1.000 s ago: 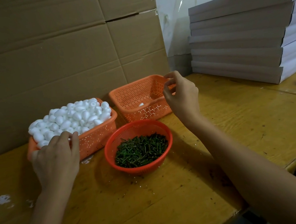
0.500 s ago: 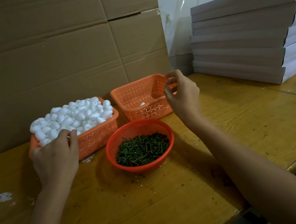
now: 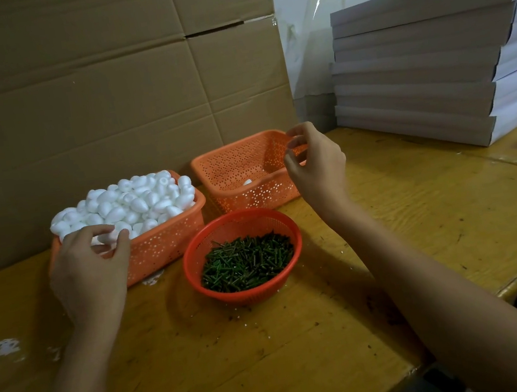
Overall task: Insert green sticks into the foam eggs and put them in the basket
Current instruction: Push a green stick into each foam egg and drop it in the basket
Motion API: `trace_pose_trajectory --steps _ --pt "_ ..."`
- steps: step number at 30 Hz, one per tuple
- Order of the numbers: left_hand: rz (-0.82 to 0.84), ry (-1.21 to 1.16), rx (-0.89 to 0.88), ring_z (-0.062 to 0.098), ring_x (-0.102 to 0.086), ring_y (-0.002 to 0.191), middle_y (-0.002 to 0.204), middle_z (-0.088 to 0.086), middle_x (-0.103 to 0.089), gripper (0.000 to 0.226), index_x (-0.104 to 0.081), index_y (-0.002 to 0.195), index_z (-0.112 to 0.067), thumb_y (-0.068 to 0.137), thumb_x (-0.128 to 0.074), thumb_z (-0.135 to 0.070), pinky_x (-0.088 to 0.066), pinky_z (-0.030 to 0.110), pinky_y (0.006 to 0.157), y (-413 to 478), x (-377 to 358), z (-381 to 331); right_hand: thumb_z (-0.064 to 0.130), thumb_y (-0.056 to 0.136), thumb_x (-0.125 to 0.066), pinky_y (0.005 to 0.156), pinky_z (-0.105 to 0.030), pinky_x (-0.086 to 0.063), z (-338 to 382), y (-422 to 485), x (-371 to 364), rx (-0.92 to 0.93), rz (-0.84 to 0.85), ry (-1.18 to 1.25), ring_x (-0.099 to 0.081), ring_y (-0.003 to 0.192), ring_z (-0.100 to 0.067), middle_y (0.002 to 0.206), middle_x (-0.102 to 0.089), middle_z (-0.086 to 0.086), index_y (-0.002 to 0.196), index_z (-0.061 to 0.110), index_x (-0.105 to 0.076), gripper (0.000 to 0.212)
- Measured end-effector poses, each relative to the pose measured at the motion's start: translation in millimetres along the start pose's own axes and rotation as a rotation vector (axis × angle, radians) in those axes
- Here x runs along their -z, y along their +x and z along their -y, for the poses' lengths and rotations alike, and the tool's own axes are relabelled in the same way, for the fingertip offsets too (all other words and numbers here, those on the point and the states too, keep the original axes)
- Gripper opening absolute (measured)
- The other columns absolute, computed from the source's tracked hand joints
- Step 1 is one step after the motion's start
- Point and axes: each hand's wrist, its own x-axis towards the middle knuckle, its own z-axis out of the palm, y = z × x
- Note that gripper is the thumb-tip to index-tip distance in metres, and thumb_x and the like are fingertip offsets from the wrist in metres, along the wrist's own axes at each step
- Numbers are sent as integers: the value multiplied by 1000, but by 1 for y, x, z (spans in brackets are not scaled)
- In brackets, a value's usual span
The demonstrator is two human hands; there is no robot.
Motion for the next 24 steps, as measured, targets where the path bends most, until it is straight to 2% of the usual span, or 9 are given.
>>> trace_pose_trajectory --steps 3,6,10,12,14,16,20,24 --pt "-43 -163 121 28 -75 96 118 8 -73 26 -74 108 -22 86 -88 -20 -62 51 83 1 2 1 18 94 -69 79 -40 -60 0 0 0 3 1 2 -68 86 -11 108 -72 5 115 18 -63 21" --pt "-103 -214 163 24 -75 93 118 7 -74 31 -73 107 -25 84 -88 -13 -62 52 84 3 2 5 18 94 -69 80 -41 -60 0 1 1 0 1 13 -68 87 -11 108 -72 5 115 18 -63 22" --pt "-155 -239 141 24 -76 89 112 1 -77 24 -72 103 -25 87 -85 -13 -63 54 82 3 0 8 16 93 -70 79 -40 -61 5 -2 1 25 18 80 -68 84 -7 103 -71 9 114 19 -64 22" --pt "-161 -242 107 25 -77 89 108 1 -77 24 -70 108 -25 89 -84 -19 -63 54 80 2 -2 8 15 93 -71 78 -37 -62 9 -4 1 63 70 131 -68 83 -4 98 -70 12 112 19 -66 20" --pt "-141 -230 57 28 -76 94 113 3 -77 32 -66 117 -24 90 -83 -24 -63 54 81 1 -2 6 13 94 -71 76 -35 -62 14 -8 -1 120 163 183 -69 82 -2 96 -71 12 109 17 -69 15" --pt "-109 -149 -83 31 -74 99 118 6 -75 36 -65 123 -21 91 -82 -21 -61 54 82 1 -3 7 10 95 -71 75 -36 -63 20 -14 -2 184 324 273 -70 82 -4 95 -72 8 105 14 -71 11" --pt "-114 129 -570 38 -69 101 115 15 -73 29 -70 121 -8 93 -79 -7 -52 49 81 -9 -9 1 14 95 -73 80 -42 -59 32 -27 -7 374 700 293 -71 85 -8 91 -75 6 101 17 -75 7" --pt "-9 87 -735 32 -69 100 115 13 -69 28 -67 120 -6 93 -75 -2 -56 44 76 -18 -12 -12 22 94 -77 87 -38 -56 37 -34 -11 469 877 236 -70 90 -2 95 -77 10 101 18 -78 8"
